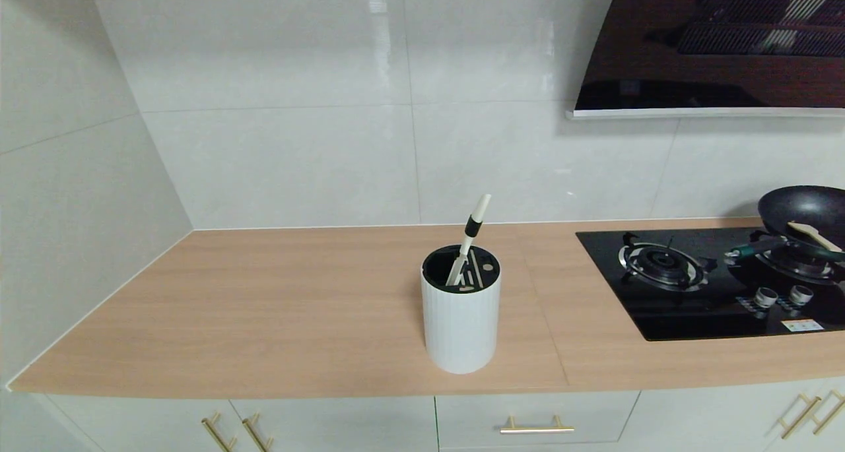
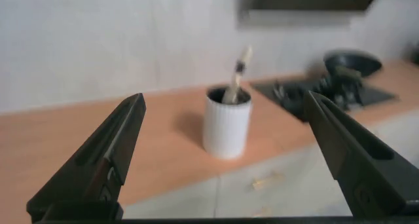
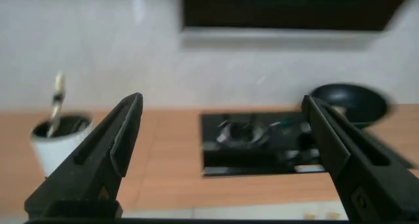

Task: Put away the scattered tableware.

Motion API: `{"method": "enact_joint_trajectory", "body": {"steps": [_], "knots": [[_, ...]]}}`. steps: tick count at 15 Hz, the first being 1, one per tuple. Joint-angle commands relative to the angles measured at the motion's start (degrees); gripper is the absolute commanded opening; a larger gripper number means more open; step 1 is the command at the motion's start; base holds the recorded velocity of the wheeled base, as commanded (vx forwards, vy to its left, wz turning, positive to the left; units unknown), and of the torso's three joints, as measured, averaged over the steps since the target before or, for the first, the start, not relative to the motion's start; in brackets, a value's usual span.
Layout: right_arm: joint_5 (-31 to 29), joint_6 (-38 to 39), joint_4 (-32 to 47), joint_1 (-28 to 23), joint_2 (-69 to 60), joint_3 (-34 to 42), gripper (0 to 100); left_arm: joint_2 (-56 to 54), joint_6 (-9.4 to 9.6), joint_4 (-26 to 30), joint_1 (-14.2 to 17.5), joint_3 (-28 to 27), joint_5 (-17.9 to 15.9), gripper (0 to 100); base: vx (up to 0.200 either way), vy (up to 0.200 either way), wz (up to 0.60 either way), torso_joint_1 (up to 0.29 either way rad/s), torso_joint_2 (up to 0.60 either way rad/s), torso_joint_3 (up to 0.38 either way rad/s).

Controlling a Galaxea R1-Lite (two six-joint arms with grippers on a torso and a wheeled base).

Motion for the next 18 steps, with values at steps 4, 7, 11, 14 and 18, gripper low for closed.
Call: {"method": "enact_joint_trajectory", "body": {"steps": [4, 7, 11, 14, 18], "knots": [[3.5, 4.2, 1.5, -11.4, -12.7, 7.2, 100, -9.7, -1.64, -1.5, 9.1, 4.9, 2.3, 100, 0.0, 0.0, 0.0, 0.0, 0.0, 0.0], [1.6, 4.8, -0.7, -11.1, -13.7, 14.0, 100, -11.1, -1.03, -5.0, 9.9, 15.4, 6.4, 100, 0.0, 0.0, 0.0, 0.0, 0.0, 0.0], [2.3, 3.1, -15.1, -11.1, -13.6, 31.1, 100, -11.1, 4.16, -12.1, 9.9, 31.3, 7.6, 100, 0.0, 0.0, 0.0, 0.0, 0.0, 0.0], [6.5, 2.8, -20.0, -11.1, -13.6, 35.8, 100, -11.1, 5.04, -8.2, 9.9, 31.3, 7.3, 100, 0.0, 0.0, 0.0, 0.0, 0.0, 0.0], [14.0, 3.5, -12.0, -11.1, -13.6, 37.0, 100, -11.1, 12.33, -4.6, 9.9, 31.3, 5.8, 100, 0.0, 0.0, 0.0, 0.0, 0.0, 0.0]]}}
